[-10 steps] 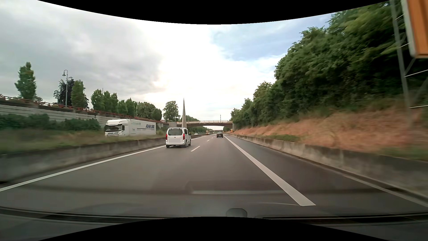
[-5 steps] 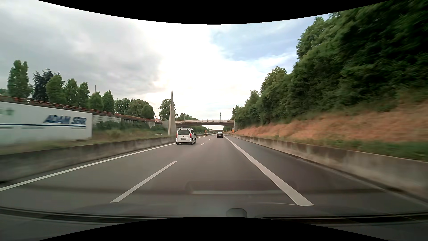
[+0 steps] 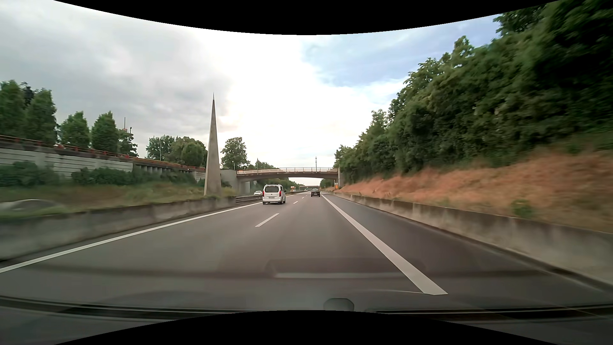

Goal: Follow the waypoints while adhering to traffic rules and regulations

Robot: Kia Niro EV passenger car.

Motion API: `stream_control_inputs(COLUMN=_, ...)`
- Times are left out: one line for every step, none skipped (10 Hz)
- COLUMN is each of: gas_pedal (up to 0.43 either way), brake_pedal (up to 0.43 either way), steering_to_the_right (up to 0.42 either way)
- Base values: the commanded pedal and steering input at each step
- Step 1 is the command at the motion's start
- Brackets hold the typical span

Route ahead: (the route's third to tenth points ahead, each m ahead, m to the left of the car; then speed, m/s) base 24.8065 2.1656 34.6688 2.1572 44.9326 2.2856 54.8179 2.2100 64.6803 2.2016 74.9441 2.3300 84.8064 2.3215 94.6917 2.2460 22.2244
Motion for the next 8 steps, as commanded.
stream_control_inputs(gas_pedal=0.220, brake_pedal=0.000, steering_to_the_right=-0.004)
stream_control_inputs(gas_pedal=0.220, brake_pedal=0.000, steering_to_the_right=-0.004)
stream_control_inputs(gas_pedal=0.220, brake_pedal=0.000, steering_to_the_right=-0.004)
stream_control_inputs(gas_pedal=0.220, brake_pedal=0.000, steering_to_the_right=-0.004)
stream_control_inputs(gas_pedal=0.220, brake_pedal=0.000, steering_to_the_right=-0.004)
stream_control_inputs(gas_pedal=0.220, brake_pedal=0.000, steering_to_the_right=-0.004)
stream_control_inputs(gas_pedal=0.220, brake_pedal=0.000, steering_to_the_right=-0.004)
stream_control_inputs(gas_pedal=0.220, brake_pedal=0.000, steering_to_the_right=-0.004)
